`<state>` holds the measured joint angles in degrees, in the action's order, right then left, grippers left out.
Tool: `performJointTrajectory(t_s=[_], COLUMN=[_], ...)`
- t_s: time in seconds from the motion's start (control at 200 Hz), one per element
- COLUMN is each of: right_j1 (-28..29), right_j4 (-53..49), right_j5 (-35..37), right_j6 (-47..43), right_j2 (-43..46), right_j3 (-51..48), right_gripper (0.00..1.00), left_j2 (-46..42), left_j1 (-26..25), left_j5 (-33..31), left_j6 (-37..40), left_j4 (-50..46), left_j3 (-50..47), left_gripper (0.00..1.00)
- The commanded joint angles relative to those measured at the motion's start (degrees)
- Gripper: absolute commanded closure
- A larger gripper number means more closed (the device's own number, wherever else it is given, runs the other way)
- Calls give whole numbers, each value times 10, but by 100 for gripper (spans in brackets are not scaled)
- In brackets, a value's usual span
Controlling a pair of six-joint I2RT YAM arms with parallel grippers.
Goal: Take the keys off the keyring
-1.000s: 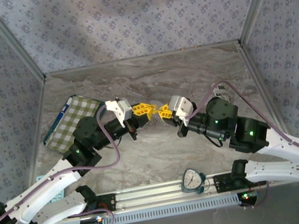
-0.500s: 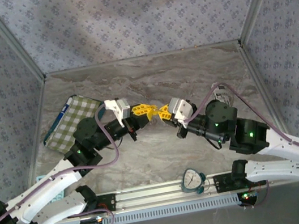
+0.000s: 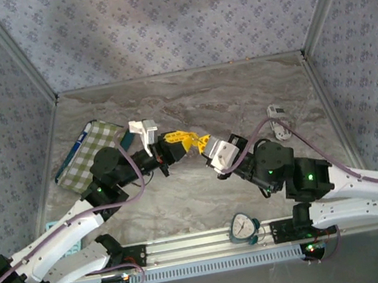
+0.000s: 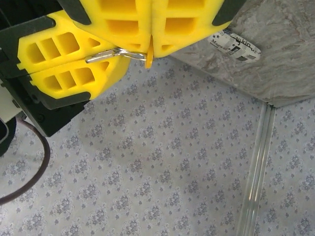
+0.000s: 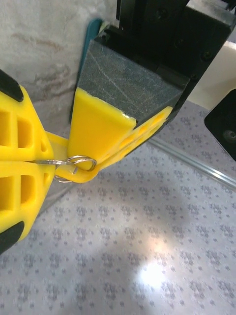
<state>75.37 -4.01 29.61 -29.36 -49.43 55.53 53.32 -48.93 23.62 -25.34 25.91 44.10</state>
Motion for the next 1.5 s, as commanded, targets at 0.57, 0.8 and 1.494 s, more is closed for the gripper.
performJointTrajectory(t_s=[0.57, 0.8, 1.494], right_j1=[45, 21, -12], right_j4=[49, 56, -11], right_j5=[-15, -16, -32], right_j6=[-110, -98, -88], right_j2=[-83, -101, -88], right_j3=[40, 52, 46], right_gripper=[100, 100, 100], left_j2=[31, 37, 1], left_j1=[-16, -27, -39], left_j5=[-14, 0, -28], left_j6=[-1, 7, 43], left_j4=[-43, -60, -100], left_j3=[41, 50, 54], left_gripper=[100, 100, 100])
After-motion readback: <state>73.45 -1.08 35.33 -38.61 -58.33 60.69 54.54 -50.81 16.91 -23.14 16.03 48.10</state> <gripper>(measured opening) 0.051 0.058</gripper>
